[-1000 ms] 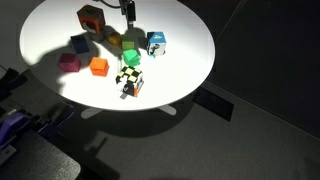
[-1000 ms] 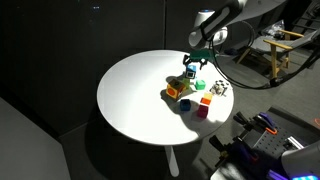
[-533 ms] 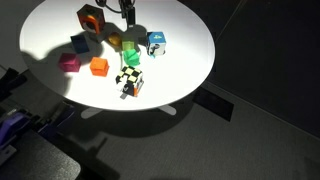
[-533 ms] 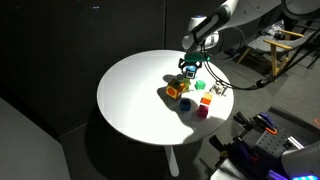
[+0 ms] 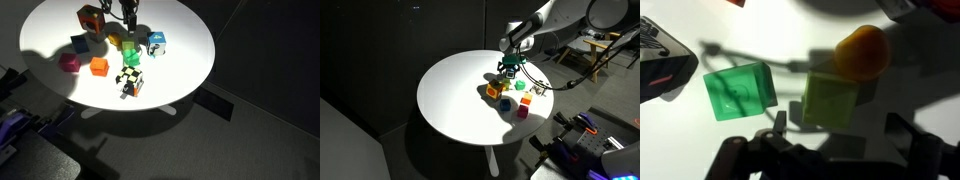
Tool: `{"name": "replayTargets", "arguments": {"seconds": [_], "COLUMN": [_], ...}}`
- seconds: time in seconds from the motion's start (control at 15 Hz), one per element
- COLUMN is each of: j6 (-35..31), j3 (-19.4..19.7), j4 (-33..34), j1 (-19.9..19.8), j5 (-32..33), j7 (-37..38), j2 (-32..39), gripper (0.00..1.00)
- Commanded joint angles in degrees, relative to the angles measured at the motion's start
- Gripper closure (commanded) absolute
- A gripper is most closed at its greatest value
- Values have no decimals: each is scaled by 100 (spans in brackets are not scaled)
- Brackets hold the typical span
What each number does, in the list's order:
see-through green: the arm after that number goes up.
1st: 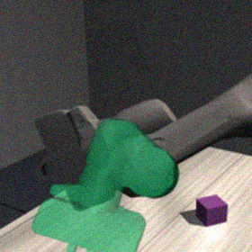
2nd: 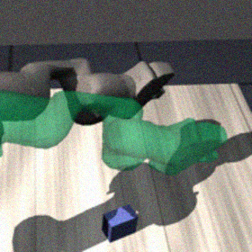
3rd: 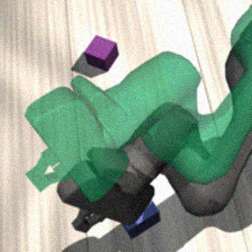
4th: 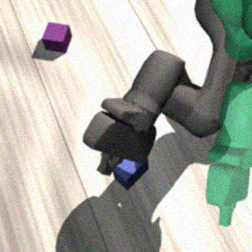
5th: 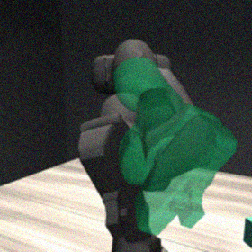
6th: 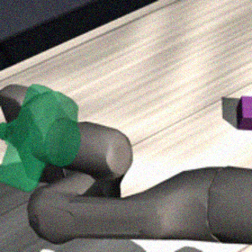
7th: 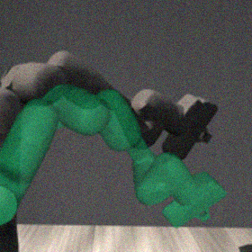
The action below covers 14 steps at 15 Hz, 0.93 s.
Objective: Put the yellow block on top of the square plush toy on the left
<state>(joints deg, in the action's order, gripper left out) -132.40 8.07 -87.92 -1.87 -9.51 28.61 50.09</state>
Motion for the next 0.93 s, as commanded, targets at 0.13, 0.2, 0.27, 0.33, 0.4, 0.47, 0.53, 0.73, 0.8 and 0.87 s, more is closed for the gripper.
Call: {"name": "replayTargets", "arguments": {"seconds": [0.13, 0.2, 0.27, 0.33, 0.4, 0.47, 0.53, 0.73, 0.8, 0.87], "j6": [372, 363, 343, 335, 328, 319, 324, 319, 311, 312], "j3": [20, 28, 42, 45, 56, 58, 57, 65, 69, 69], "j4": [564, 577, 589, 606, 631, 649, 673, 716, 729, 741], "j1": [-83, -73, -59, -51, -37, -29, -24, -3, 9, 15], "j5": [-80, -68, -55, -50, -38, -34, -32, -19, -9, -6], "j7": [191, 203, 220, 231, 252, 263, 272, 291, 292, 289], "j2": [413, 444, 471, 497, 531, 556, 582, 637, 658, 675], "gripper": [0, 0, 0, 0, 0, 0, 0, 0, 0, 0]}}
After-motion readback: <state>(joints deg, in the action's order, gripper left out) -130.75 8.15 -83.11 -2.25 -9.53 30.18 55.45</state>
